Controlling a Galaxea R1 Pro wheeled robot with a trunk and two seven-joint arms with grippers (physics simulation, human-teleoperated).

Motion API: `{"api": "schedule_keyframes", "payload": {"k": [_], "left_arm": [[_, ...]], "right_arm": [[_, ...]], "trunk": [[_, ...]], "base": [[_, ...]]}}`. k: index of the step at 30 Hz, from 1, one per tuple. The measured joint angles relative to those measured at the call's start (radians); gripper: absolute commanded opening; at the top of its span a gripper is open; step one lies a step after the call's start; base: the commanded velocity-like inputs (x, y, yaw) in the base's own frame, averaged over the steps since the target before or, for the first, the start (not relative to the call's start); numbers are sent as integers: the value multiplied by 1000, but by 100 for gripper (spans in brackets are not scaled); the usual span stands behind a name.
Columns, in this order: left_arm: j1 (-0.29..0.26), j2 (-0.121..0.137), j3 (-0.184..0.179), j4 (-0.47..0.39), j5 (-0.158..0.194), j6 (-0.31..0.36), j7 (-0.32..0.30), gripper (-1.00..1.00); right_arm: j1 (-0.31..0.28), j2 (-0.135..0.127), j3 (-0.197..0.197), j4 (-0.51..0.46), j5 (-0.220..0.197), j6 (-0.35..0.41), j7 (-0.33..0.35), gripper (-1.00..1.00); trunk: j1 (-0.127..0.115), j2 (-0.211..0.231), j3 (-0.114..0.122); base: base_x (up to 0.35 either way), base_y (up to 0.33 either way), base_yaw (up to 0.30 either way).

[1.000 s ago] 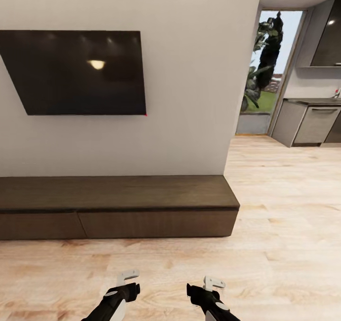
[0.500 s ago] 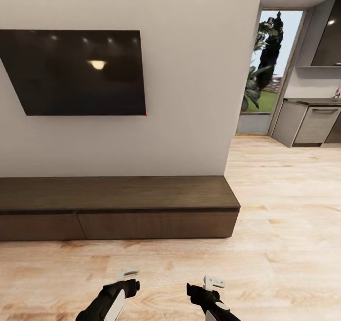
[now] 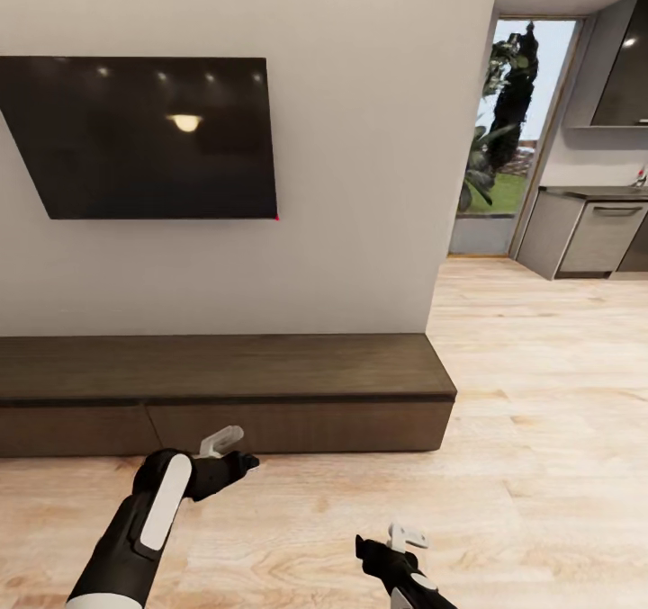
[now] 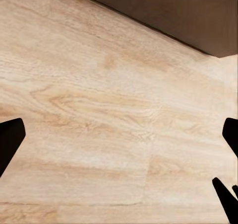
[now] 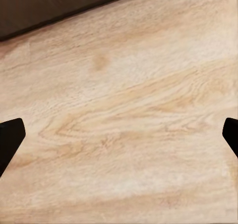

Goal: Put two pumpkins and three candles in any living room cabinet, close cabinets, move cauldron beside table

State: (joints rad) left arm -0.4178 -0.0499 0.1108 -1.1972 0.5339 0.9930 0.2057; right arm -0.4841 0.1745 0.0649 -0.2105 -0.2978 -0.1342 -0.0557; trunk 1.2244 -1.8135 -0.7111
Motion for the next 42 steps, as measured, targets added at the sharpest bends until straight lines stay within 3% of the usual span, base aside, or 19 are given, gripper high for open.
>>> {"api": "schedule_keyframes", "payload": {"k": [5, 11, 14, 16, 17, 19, 20, 23, 26, 28, 29, 30, 33, 36, 42], "left_arm": [[1, 7, -3, -15, 33, 5, 0, 100], [1, 8, -3, -26, 79, 6, 0, 100], [1, 9, -6, -29, 122, 6, 0, 100], [1, 9, -20, -30, 144, 6, 0, 100], [1, 9, -25, -30, 147, 6, 0, 100], [1, 9, -37, -30, 160, 6, 0, 100], [1, 10, -40, -30, 168, 6, 0, 100], [2, 18, -44, -29, 201, 7, 0, 100], [2, 51, -43, -26, 261, 8, 0, 100], [3, 92, -44, -24, 336, 8, -1, 100], [3, 117, -44, -22, 384, 8, -1, 100], [3, 129, -45, -21, 409, 7, -1, 100], [3, 188, -53, -18, 520, 7, -1, 100], [3, 215, -78, -17, 569, 7, -1, 100], [3, 222, -112, -17, 592, 8, -1, 100]], "right_arm": [[0, 0, 0, -3, -35, -4, 0, 100], [0, -1, -2, -3, -70, -11, 29, 100], [0, -8, -3, -4, -161, -4, 131, 100], [0, -35, -3, -3, -283, 2, 255, 100], [0, -42, -3, -3, -318, 4, 286, 100], [0, -60, -4, -1, -449, 14, 372, 100], [0, -66, -4, -3, -510, 16, 395, 100], [0, -75, -4, -5, -626, 10, 424, 100], [0, -88, -6, -6, -679, 8, 439, 100], [0, -114, -9, -7, -722, 8, 445, 100], [0, -126, -17, -7, -770, 8, 448, 100], [0, -132, -22, -7, -797, 8, 450, 100], [0, -148, -60, -7, -962, 13, 502, 100], [0, -155, -73, -7, -1041, 17, 552, 100], [-3, -164, -76, -51, -1075, 6, 583, 100]], "trunk": [[0, 0, 0], [23, -42, -19], [34, -63, -28], [42, -77, -34], [46, -84, -38], [54, -98, -44], [57, -105, -47], [69, -126, -56], [80, -147, -66], [88, -161, -72], [92, -168, -75], [96, -175, -78], [107, -196, -88], [119, -217, -97], [142, -259, -116]], "base": [[0, 0, 0], [0, 0, 0], [0, 0, 0], [0, 0, 0], [0, 0, 0], [0, 0, 0], [0, 0, 0], [0, 0, 0], [0, 0, 0], [0, 0, 0], [0, 0, 0], [0, 0, 0], [0, 0, 0], [0, 0, 0], [0, 0, 0]]}}
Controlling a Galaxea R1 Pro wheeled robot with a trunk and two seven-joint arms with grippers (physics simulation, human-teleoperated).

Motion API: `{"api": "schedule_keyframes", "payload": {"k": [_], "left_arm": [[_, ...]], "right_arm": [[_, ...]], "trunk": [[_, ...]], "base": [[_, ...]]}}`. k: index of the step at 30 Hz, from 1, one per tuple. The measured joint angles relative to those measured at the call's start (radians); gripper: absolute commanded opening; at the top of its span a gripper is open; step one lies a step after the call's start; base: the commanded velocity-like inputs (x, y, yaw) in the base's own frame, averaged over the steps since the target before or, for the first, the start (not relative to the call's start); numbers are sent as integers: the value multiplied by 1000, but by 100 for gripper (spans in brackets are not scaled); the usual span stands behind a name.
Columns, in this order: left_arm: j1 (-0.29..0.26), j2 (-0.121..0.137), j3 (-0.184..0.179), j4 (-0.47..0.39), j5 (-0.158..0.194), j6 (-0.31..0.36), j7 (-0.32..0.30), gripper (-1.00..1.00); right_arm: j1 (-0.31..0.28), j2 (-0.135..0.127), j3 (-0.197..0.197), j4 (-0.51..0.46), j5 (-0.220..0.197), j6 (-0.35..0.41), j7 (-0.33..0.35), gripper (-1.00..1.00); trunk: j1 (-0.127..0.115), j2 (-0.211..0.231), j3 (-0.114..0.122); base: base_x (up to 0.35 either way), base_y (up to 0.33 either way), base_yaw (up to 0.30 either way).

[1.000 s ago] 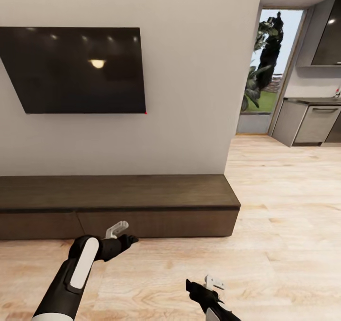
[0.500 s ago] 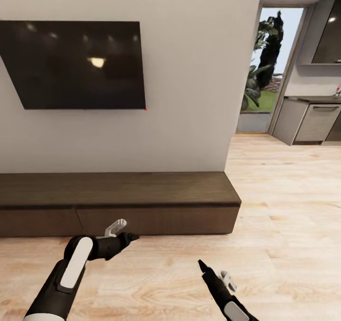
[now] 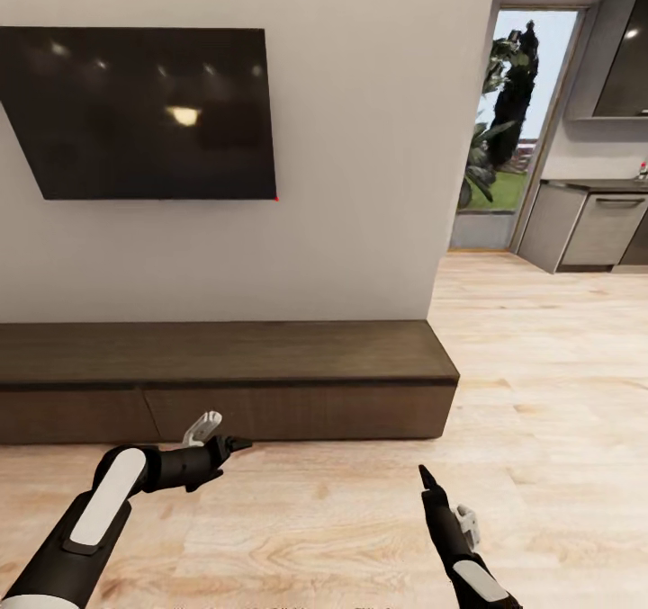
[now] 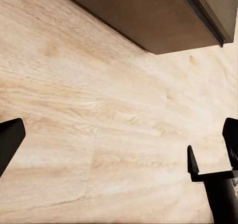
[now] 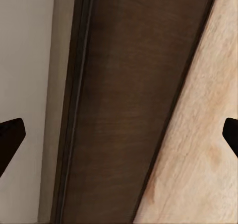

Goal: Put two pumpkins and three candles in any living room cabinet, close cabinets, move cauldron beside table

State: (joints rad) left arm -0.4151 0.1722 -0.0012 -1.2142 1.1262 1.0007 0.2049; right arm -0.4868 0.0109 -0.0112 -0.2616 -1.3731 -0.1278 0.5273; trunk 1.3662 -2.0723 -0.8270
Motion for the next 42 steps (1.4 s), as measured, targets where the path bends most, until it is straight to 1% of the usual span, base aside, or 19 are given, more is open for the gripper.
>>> {"api": "schedule_keyframes", "payload": {"k": [5, 8, 11, 13, 15, 18, 19, 23, 26, 32, 42], "left_arm": [[0, -2, -6, 0, 2, 1, 0, 100], [0, -4, -9, 0, 3, 1, 0, 100], [0, -4, -26, 0, 5, 1, 0, 100], [0, -3, -36, -4, 17, 0, 0, 100], [0, -1, -41, -8, 41, 0, 0, 100], [0, 3, -44, -10, 69, 0, 0, 100], [0, 3, -44, -10, 74, 0, 0, 100], [0, 9, -45, -9, 126, 0, 0, 100], [0, 10, -48, -7, 146, 0, 2, 100], [0, 11, -46, -2, 155, 0, 3, 100], [0, 10, -45, -1, 156, 0, 3, 100]], "right_arm": [[0, 1, -4, -83, -10, 7, 25, 100], [0, -1, -2, -96, -11, 10, 50, 100], [0, -2, -1, -97, -13, 12, 70, 100], [0, 0, -1, -97, -13, 13, 75, 100], [0, 0, -1, -98, -13, 13, 77, 100], [0, 0, -1, -98, -12, 13, 78, 100], [0, -1, -1, -98, -12, 13, 79, 100], [0, 0, 2, -98, -12, 13, 79, 100], [0, 1, 6, -98, -12, 13, 79, 100], [0, 2, 6, -98, -12, 13, 80, 100], [0, 3, 8, -97, -11, 14, 81, 100]], "trunk": [[19, -35, -16], [31, -56, -25], [42, -77, -34], [50, -91, -41], [58, -105, -47], [58, -105, -47], [61, -112, -50], [77, -140, -63], [88, -161, -72], [111, -203, -91], [150, -273, -122]], "base": [[0, 0, 0], [0, 0, 0], [0, 0, 0], [0, 0, 0], [0, 0, 0], [0, 0, 0], [0, 0, 0], [0, 0, 0], [0, 0, 0], [0, 0, 0], [0, 0, 0]]}}
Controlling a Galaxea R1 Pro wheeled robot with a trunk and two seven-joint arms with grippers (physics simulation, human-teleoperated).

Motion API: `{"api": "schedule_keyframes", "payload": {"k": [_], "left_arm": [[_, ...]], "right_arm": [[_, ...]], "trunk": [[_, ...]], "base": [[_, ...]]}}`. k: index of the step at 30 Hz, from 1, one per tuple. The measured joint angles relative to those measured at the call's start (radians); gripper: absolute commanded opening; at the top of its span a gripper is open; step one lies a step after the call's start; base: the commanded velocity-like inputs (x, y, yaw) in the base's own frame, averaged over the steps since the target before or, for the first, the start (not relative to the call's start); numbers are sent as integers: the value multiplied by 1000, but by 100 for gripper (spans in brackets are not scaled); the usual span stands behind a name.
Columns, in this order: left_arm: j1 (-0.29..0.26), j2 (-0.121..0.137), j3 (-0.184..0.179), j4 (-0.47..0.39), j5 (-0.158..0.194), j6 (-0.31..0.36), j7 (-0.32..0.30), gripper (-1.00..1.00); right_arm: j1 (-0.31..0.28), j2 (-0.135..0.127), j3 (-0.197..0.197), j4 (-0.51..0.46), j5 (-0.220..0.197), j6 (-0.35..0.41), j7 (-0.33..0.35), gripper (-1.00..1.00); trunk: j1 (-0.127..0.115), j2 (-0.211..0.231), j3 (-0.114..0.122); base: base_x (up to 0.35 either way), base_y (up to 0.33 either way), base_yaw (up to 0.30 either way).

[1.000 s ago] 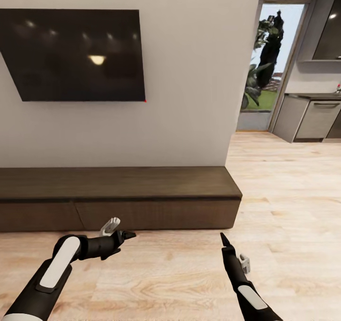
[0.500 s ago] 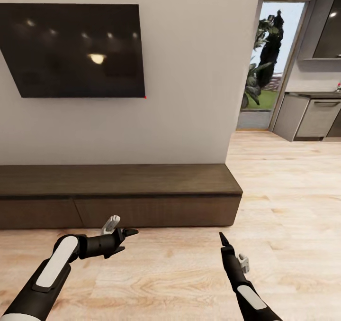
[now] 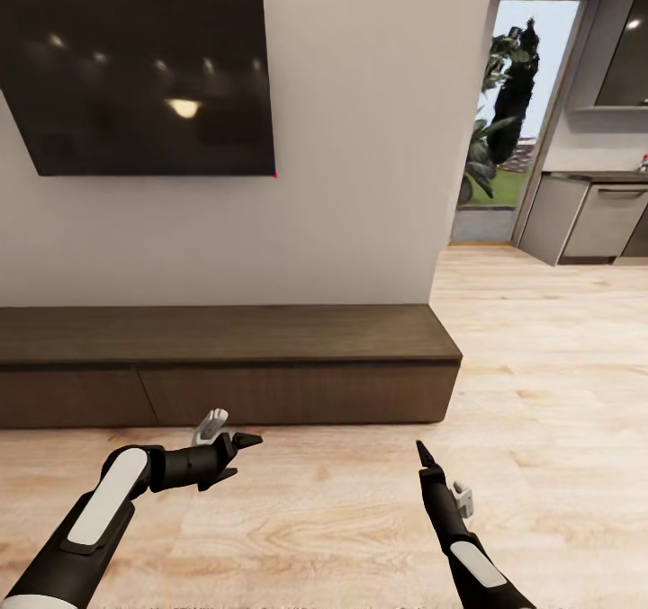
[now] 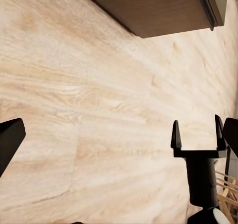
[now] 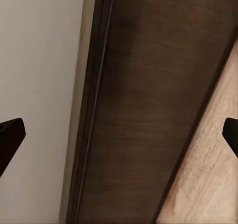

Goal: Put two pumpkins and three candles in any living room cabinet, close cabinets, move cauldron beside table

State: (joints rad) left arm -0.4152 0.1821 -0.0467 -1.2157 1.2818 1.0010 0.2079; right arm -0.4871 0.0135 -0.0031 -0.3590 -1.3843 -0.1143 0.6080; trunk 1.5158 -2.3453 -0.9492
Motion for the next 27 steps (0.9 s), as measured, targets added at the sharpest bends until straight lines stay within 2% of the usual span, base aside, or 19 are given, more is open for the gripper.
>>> {"api": "schedule_keyframes", "payload": {"k": [5, 11, 21, 27], "left_arm": [[0, 1, 1, 0, 2, 0, 0, 100], [0, 1, -1, 0, 21, 0, 0, 100], [0, -1, -1, 0, 24, 0, 0, 100], [0, -2, 0, 0, 25, 0, 0, 100]], "right_arm": [[0, 0, 0, 0, -1, 0, 0, 100], [0, 0, -7, 1, -1, -2, 2, 100], [0, 0, -8, 2, -1, -2, 2, 100], [0, -1, -9, 3, -1, -2, 1, 100]], "trunk": [[19, -35, -16], [42, -77, -34], [81, -147, -66], [84, -154, -69]], "base": [[0, 0, 0], [0, 0, 0], [0, 0, 0], [0, 0, 0]]}}
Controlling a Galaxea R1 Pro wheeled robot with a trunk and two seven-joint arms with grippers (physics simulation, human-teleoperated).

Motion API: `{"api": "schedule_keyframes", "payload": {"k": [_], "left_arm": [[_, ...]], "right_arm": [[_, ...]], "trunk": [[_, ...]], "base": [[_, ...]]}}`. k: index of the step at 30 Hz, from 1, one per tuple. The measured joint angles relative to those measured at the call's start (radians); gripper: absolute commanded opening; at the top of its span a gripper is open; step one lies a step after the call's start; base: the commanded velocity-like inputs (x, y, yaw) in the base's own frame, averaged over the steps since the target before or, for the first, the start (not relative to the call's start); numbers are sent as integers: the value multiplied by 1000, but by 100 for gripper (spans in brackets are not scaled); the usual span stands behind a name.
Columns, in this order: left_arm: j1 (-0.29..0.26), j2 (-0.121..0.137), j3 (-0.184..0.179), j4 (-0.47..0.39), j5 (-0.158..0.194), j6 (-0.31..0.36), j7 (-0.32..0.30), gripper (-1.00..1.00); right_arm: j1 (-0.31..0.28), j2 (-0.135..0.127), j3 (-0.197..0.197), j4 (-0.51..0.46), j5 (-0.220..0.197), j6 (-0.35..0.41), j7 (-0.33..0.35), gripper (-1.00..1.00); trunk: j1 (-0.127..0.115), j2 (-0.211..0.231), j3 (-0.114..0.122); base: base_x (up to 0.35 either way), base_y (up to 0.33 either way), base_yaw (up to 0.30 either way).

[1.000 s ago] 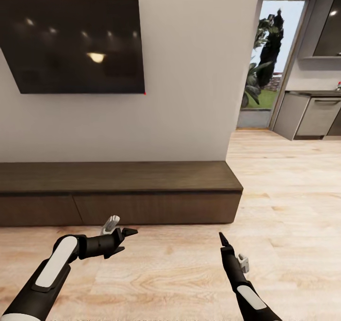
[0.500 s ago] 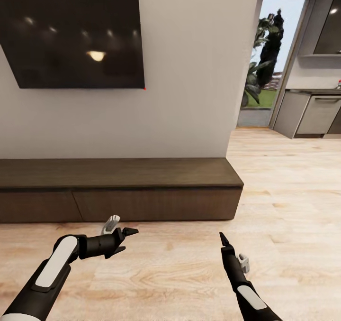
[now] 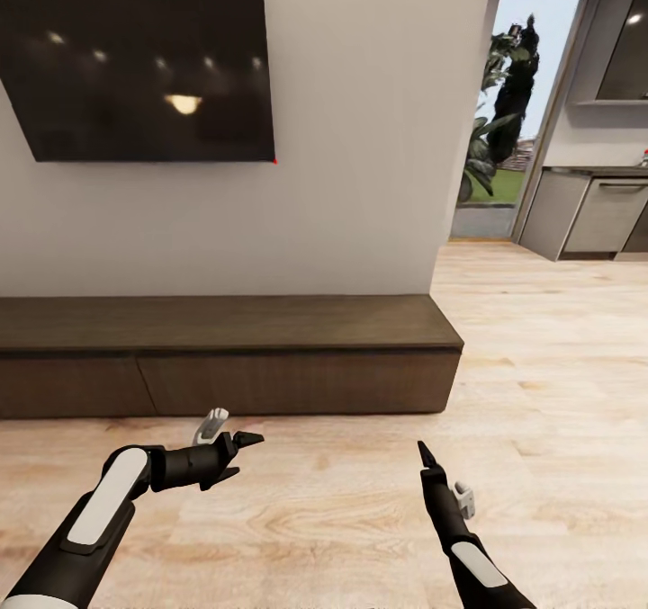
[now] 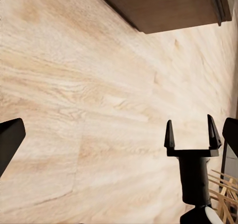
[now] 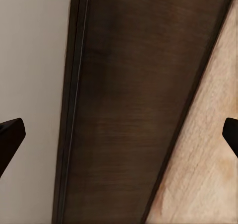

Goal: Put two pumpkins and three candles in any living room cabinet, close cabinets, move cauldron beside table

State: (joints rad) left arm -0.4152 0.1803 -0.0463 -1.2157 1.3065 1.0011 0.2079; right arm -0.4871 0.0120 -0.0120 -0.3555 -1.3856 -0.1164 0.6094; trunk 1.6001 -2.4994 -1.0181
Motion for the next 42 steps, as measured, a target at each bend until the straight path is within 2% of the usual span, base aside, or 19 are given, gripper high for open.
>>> {"api": "schedule_keyframes", "payload": {"k": [3, 11, 15, 20, 24, 28, 33, 38, 42], "left_arm": [[0, -1, 0, 0, 0, 0, 0, 100], [0, 2, 1, -2, 0, 0, -1, 100], [0, 4, 0, -7, -1, 0, -1, 100], [1, 2, -2, -12, -1, 0, -2, 100], [1, 1, -4, -13, 0, 0, -2, 100], [1, -1, -5, -12, 1, 0, -3, 100], [1, -3, -8, -11, 1, 0, -3, 100], [2, -3, -9, -10, 4, 0, -3, 100], [2, -2, -9, -7, 28, 0, -3, 100]], "right_arm": [[0, -1, -1, 0, 0, 0, 0, 100], [0, -3, -1, -1, 0, 1, 2, 100], [0, -3, -1, -3, -2, 10, 30, 100], [0, -1, -3, -3, -5, 91, 60, 100], [0, 1, -3, -2, -11, 107, 58, 100], [0, 4, -2, 1, -61, 110, 50, 100], [0, 4, -3, 3, -89, 109, 48, 100], [0, 1, -2, 5, -182, 111, 49, 100], [0, -1, 0, 5, -202, 111, 48, 100]], "trunk": [[1, -1, -12], [1, -1, -12], [1, -1, -12], [1, -1, -12], [1, -1, -12], [1, -1, -12], [1, -1, -12], [1, -1, -12], [1, -1, -12]], "base": [[0, 0, 0], [3, 0, 0], [143, 0, 0], [277, 0, 0], [300, 0, 0], [234, 0, 0], [169, 0, 0], [118, 0, 0], [86, 0, 0]]}}
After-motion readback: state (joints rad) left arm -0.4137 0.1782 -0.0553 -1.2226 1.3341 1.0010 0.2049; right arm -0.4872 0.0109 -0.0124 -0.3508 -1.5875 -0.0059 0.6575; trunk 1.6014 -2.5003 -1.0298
